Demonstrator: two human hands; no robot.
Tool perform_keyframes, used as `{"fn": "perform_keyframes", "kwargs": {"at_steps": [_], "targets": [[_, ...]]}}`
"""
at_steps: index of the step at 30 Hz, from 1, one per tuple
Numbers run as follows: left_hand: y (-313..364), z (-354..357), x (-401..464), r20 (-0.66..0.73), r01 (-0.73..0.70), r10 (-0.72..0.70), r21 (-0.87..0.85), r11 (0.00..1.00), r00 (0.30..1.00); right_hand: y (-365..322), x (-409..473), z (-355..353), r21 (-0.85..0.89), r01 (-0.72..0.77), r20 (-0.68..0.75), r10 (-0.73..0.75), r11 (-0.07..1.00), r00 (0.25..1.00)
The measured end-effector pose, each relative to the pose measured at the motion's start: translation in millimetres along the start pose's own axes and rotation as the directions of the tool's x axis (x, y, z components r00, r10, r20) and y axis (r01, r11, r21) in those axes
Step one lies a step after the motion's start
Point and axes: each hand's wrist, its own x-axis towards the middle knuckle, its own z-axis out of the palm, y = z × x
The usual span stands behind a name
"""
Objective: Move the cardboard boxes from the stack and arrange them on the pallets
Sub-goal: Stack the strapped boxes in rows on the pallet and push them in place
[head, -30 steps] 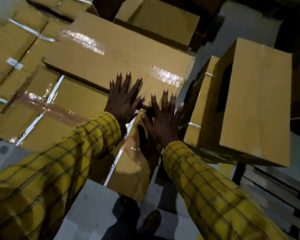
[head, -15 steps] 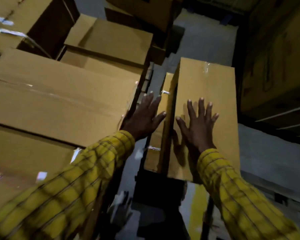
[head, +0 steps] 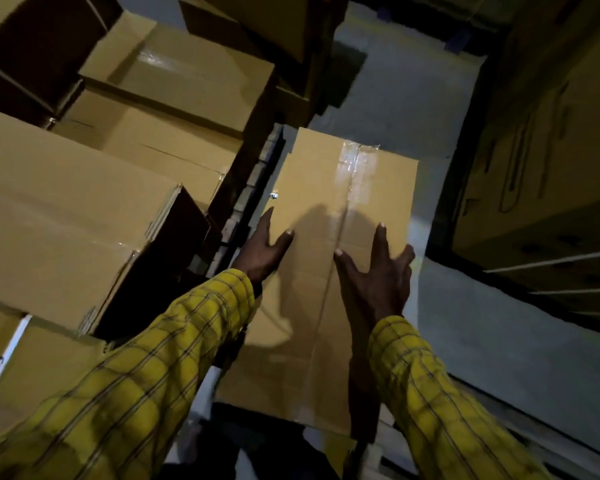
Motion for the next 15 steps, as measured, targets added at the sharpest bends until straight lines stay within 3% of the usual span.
{"fn": "perform_keyframes", "kwargs": {"at_steps": [8,15], "targets": [[52,-28,12,-0.072,-0.190,0.182,-0.114,0.975,0.981,-50,47,-29,-0.004,0.123,-0.115,-0.122,0.992,0.986],[113,-100,43,-0.227,-0.261,0.206,-0.248,0.933,0.952,-172,112,-76,-0.052,0.272,-0.076,-0.275,0.961,0.958]]}}
